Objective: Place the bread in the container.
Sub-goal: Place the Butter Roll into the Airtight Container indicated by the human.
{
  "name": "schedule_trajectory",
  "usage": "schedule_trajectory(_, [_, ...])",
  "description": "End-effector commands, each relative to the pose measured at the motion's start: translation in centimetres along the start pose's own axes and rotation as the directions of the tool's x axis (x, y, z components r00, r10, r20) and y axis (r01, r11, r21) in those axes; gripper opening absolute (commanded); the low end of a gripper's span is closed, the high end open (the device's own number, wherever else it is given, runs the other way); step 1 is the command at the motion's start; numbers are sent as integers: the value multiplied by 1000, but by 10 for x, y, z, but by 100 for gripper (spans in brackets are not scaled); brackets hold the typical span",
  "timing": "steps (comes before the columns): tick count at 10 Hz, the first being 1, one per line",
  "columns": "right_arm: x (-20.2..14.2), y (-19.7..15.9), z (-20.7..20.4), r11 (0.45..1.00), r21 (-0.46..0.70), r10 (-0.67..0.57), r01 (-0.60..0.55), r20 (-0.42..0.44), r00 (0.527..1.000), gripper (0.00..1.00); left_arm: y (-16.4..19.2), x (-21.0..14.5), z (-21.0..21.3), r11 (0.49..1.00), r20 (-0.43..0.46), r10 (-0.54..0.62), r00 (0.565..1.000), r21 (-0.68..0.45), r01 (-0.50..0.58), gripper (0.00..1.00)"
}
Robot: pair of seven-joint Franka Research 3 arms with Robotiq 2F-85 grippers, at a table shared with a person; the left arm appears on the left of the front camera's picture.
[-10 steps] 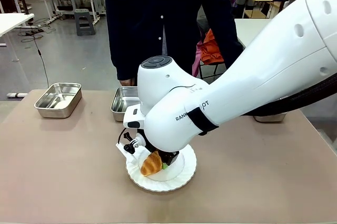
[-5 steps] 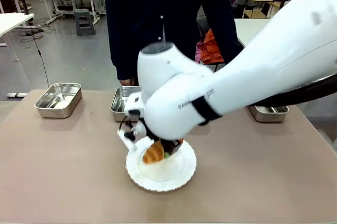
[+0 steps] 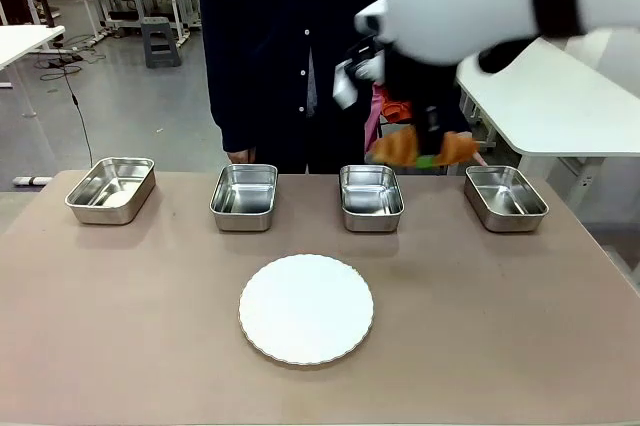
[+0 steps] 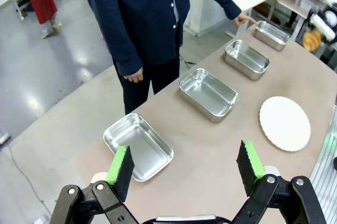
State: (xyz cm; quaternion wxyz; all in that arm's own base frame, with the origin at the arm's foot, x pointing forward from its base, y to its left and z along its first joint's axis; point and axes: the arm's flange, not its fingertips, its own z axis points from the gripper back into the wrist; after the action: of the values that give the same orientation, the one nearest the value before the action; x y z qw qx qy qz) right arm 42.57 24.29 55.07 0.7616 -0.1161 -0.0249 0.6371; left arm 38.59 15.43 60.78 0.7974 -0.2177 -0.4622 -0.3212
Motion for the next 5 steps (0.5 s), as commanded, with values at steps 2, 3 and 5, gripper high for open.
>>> schedule_trajectory(2, [-57, -52, -39, 802, 60, -593, 595, -49, 804, 51, -1, -1, 1, 1000, 9, -4, 1000, -8, 4, 100])
schedule_trajectory(3, [-81, -63, -49, 713, 52, -696, 699, -76, 714, 51, -1, -1, 1, 1000, 9, -4, 1000, -8, 4, 100])
schedule_trajectory(5, [-108, -81, -71, 590, 105, -794, 800, -103, 599, 51, -1, -1, 1, 1000, 9, -4, 1000, -8, 4, 100])
